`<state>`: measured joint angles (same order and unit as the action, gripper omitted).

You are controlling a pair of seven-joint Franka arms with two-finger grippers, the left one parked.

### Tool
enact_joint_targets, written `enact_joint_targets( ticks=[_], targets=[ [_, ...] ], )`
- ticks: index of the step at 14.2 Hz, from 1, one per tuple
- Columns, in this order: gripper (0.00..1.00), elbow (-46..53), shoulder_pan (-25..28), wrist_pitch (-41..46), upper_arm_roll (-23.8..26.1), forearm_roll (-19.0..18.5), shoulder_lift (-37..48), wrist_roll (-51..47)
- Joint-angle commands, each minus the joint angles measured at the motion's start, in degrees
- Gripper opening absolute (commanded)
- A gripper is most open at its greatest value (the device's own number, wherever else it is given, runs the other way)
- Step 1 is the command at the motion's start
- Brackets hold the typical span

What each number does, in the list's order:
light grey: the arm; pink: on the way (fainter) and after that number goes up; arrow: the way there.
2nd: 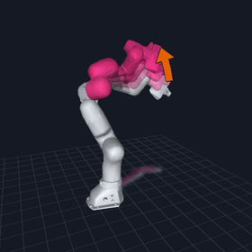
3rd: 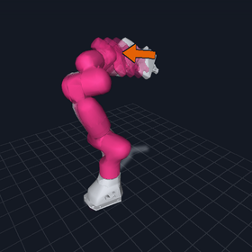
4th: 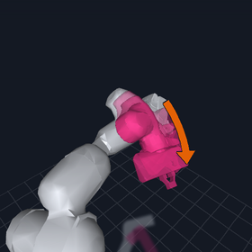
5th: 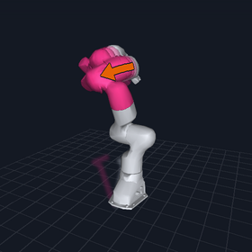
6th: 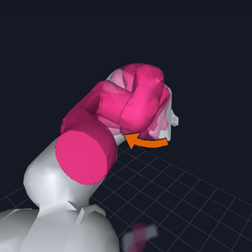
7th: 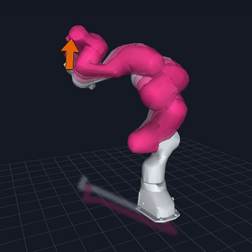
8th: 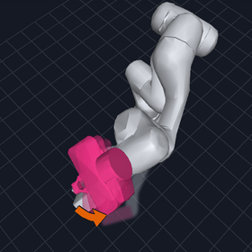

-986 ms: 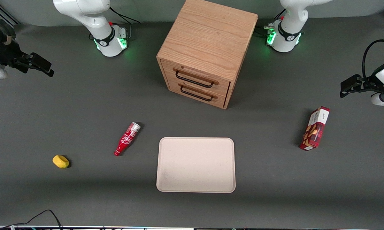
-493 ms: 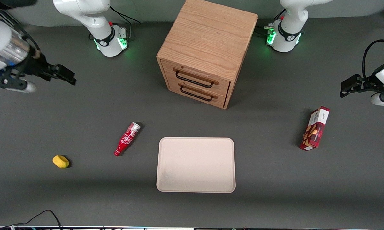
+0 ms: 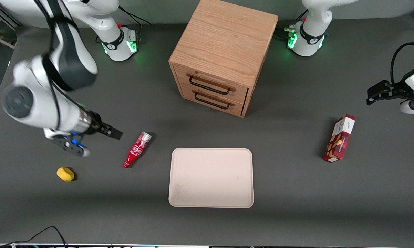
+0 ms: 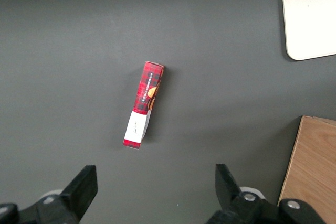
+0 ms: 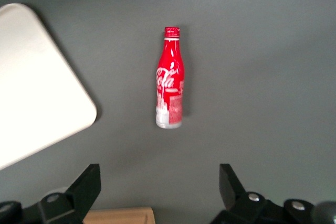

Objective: Place coke bottle on tray
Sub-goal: 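Lower the right gripper and close it around the bottle's body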

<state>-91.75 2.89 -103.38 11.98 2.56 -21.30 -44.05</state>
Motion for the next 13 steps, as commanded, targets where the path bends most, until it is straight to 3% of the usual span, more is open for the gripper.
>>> enact_joint_targets(
  ticks=[1, 7, 13],
  targets=[
    [1.0, 0.43, 0.98, -4.7, 0.15, -1.86, -6.54, -6.82],
    [1.0, -5.45, 0.98, -20.35, 0.15, -5.55, -13.32, -8.07],
    [1.0, -9.32, 0.98, -26.17, -0.55, -6.6, -15.34, -8.07]
  ],
)
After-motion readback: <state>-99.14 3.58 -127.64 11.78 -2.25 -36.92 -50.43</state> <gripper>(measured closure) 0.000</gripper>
